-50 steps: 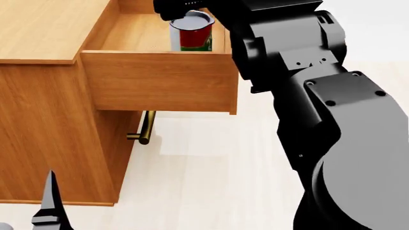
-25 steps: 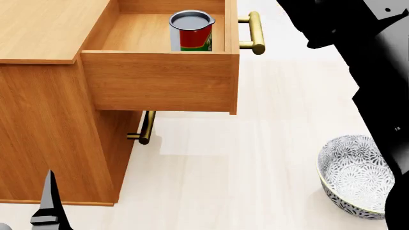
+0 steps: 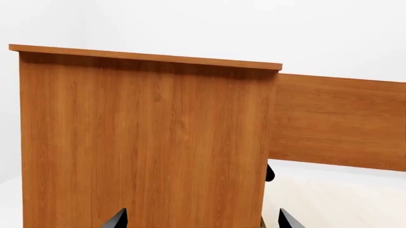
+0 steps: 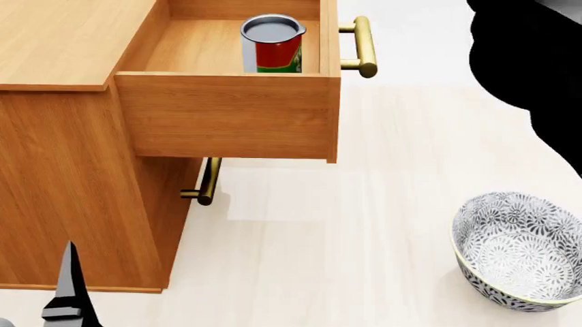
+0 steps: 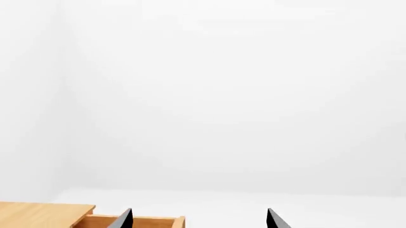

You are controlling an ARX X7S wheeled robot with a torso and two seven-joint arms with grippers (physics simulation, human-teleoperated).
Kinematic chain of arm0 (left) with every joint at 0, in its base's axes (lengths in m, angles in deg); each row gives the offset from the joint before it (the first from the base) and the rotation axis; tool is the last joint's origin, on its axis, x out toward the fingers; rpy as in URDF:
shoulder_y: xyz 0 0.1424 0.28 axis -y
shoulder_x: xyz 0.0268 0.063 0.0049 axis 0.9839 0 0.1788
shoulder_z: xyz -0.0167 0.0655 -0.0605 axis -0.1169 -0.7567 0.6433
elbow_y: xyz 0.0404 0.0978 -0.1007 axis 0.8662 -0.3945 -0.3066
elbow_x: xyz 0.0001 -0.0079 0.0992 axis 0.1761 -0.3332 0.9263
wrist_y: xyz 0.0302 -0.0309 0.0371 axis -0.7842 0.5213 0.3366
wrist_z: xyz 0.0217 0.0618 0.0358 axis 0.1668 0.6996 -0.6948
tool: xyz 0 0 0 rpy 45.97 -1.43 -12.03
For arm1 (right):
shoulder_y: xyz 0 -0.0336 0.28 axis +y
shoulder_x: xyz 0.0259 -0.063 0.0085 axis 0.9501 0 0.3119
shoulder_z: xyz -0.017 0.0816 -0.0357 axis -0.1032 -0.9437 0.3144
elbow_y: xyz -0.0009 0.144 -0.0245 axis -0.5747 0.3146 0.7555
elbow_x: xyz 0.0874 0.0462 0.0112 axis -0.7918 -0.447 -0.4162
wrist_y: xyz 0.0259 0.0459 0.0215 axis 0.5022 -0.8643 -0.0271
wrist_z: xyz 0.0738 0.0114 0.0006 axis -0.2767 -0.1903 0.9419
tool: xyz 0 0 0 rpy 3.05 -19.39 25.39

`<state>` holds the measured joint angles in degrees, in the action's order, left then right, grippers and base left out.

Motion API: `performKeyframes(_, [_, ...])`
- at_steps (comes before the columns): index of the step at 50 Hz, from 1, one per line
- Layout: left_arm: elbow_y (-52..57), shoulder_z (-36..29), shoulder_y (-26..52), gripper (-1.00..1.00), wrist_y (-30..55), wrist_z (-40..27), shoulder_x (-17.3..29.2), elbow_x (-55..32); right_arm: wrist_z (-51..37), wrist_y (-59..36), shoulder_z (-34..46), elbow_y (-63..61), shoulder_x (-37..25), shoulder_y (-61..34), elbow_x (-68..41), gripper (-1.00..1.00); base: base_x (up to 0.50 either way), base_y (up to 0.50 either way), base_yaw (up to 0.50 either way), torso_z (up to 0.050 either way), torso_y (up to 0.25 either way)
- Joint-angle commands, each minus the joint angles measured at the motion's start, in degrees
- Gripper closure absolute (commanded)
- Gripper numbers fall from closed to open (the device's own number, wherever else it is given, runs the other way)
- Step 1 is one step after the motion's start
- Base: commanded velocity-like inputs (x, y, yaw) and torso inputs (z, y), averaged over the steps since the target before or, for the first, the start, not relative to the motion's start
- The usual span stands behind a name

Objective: Put the ketchup in the top drawer of the cabinet.

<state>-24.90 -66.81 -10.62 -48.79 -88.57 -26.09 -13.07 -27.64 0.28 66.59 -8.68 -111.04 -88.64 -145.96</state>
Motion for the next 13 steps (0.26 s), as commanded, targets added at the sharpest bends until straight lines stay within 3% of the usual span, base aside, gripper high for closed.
performKeyframes(1, [0.06, -0.25, -0.04, -1.00, -0.16, -0.14, 0.02, 0.05, -8.83, 5.26, -0.32, -23.84, -14.25, 5.41, 3.16, -1.00, 0.00, 0.00, 0.00, 0.000, 0.000])
performKeyframes(13, [-0.27, -0.31, -0.36, -1.00, -0.69, 0.07, 0.15, -0.19, -20.78, 17.07, 5.99, -42.07, -27.34, 21.66, 21.41, -1.00, 0.00, 0.00, 0.00, 0.000, 0.000])
